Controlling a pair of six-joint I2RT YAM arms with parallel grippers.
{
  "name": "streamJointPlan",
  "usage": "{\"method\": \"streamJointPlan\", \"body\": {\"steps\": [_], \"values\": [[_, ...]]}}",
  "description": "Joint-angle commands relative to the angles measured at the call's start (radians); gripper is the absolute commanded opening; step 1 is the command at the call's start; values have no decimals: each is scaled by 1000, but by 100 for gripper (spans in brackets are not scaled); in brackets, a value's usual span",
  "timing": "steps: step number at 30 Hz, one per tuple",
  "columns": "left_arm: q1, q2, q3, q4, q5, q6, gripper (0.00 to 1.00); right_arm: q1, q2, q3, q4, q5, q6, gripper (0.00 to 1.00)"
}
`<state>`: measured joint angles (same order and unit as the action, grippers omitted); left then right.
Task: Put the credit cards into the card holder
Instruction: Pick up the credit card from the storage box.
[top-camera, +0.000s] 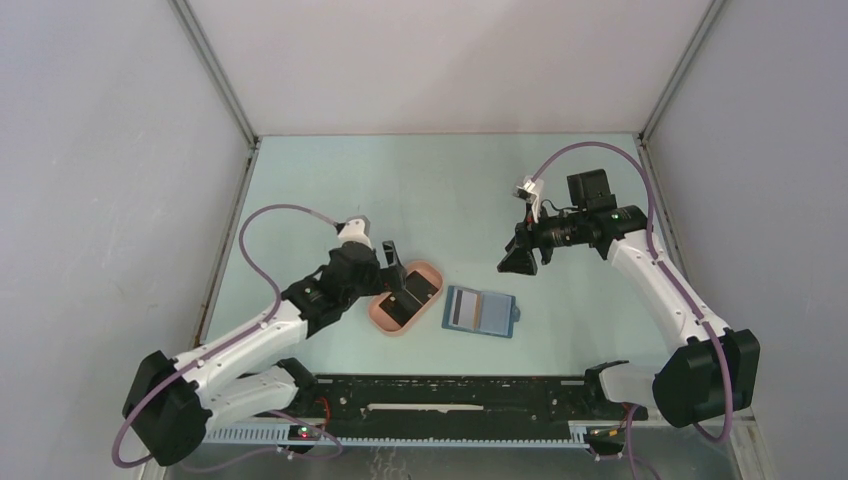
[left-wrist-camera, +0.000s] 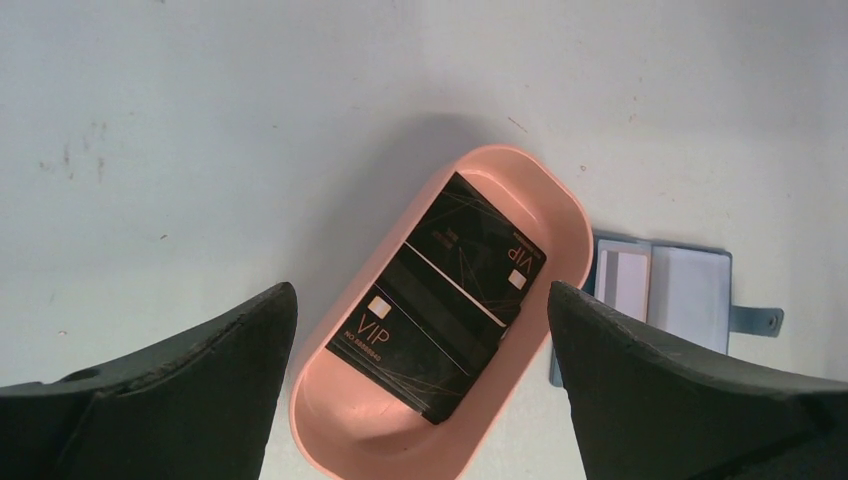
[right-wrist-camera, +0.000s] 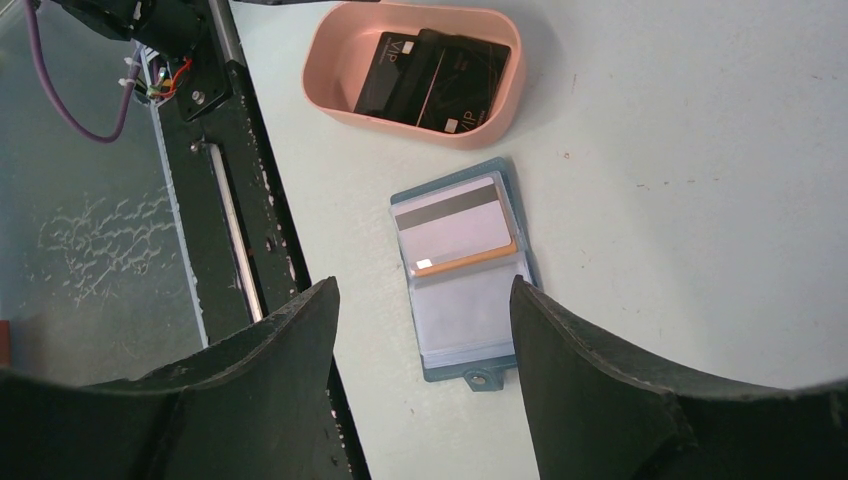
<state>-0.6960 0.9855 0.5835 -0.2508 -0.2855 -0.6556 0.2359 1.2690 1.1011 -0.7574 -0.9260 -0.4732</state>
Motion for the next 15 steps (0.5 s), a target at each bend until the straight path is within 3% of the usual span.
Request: {"method": "streamJointPlan", "body": {"steps": [1,4,9,15], "values": [[7,51,94,-34,-73,-1,100,-1,0,-2,18,-19,-6,72],[8,109,147,-79,-76,1,97,0,5,-1,17,-17,-6,72],[7,152,168,-69,35,-58,72,6,19,-1,17,-10,-7,72],[-3,31,11,55,102,-238,70,26,30,0,18,-3,-8,73]]}}
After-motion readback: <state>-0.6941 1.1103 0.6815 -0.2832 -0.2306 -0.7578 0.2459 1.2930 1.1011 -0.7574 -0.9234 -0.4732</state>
